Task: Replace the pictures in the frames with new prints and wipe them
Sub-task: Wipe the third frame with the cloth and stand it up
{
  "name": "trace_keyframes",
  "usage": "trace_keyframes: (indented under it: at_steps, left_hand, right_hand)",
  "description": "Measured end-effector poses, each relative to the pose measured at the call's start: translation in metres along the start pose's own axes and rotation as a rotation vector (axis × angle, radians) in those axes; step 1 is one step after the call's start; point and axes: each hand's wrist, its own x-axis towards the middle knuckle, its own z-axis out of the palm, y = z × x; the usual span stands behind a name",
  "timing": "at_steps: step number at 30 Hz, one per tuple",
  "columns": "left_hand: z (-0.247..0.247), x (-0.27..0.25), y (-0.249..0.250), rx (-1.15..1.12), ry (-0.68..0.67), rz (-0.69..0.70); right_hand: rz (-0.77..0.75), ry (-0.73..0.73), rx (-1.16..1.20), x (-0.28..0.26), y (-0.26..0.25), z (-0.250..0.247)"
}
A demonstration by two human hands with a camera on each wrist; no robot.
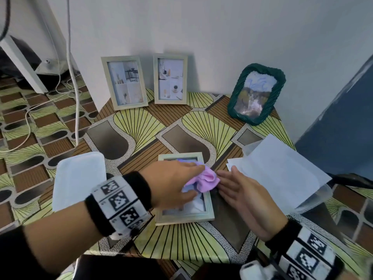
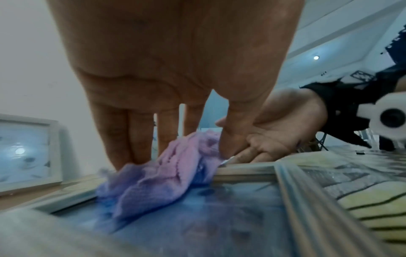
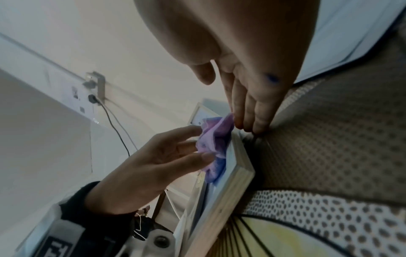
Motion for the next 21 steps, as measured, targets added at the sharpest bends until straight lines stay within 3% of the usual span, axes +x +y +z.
trace_keyframes:
  at_steps: [5,11,16,18,21]
  left_hand:
    - [0.009,0.02,0.022,0.06,0.092,-0.093]
    - [-0.004,0.018,0.005,-0.255,0.139,-0.111]
    - [-0.029,-0.015,-0.022,-0.385,0.209,0.018]
    - [-0.03,-0.032,-0.03,-0.461,0.158,0.048]
    - [-0.02,-0.059,-0.037,-0.443,-0.041,-0.013]
  right_hand:
    - [0.09,-0.018,0.134,-0.004,-0.005,0.001]
    - [0.107,-0.014,0.103,-0.002,-0.005,0.003]
    - [0.075,0.013,0.039,0.001,-0.006,0.007]
    - [0.029,0.024,-0.042,0.001,-0.005,0.009]
    - [-0.053,0.045,-0.26,0.0,-0.001,0.014]
